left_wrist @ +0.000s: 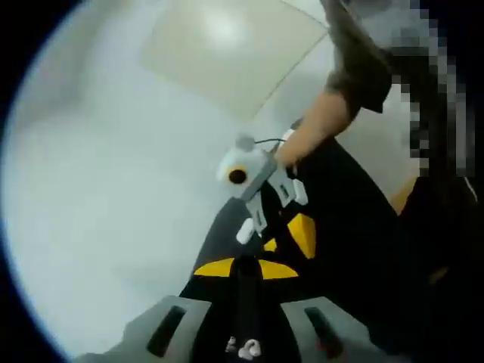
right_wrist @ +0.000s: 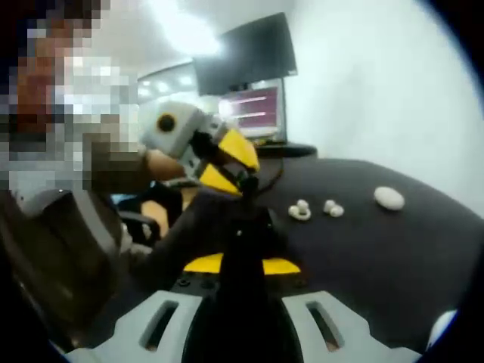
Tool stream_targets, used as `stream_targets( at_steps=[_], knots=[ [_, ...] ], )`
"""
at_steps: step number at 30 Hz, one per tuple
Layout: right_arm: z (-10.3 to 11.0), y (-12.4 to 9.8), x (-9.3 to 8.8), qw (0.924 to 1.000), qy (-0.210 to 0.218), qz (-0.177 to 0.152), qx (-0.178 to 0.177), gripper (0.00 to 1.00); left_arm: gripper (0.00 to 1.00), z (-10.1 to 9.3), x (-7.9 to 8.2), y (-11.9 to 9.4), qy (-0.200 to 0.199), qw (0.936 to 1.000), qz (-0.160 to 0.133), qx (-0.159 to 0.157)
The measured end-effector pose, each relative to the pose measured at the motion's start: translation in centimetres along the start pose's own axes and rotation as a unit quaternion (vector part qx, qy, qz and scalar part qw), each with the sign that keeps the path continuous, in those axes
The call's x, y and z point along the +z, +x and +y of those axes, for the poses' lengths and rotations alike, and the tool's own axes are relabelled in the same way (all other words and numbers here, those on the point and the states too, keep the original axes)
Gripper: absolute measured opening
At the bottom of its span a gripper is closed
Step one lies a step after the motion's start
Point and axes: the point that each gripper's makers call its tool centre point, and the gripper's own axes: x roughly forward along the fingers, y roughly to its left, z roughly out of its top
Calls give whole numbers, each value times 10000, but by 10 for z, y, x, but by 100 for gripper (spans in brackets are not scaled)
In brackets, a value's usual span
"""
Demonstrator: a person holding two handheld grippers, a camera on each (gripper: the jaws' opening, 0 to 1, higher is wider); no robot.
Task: Pick up three earphones and place each one into its charging case using tactile feedback, ensure that each earphone is properly inserted and securely positioned inside the case.
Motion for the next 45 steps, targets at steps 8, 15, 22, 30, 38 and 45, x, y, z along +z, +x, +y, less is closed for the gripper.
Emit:
stream_targets(
  at_steps=[8, 15, 22, 30, 38, 45],
  knots=[
    [1, 0, 0, 10000, -18, 3, -3, 18, 8, -11, -2, 5, 441, 9988, 164, -163],
    [1, 0, 0, 10000, -31, 7, -8, 18, 8, -13, -4, 7, 648, 9973, 242, -228],
    [1, 0, 0, 10000, -53, 7, -4, 18, 8, -15, -3, 5, 819, 9955, 289, -372],
    [0, 0, 0, 10000, -89, 5, 0, 18, 8, -19, -1, 8, 1095, 9917, 323, -583],
    [0, 0, 0, 9999, -104, 7, -1, 18, 8, -20, -3, 7, 1512, 9846, 488, -733],
    [2, 1, -1, 9999, -129, 8, -6, 18, 8, -25, -8, 6, 1474, 9833, 531, -929]
  ],
)
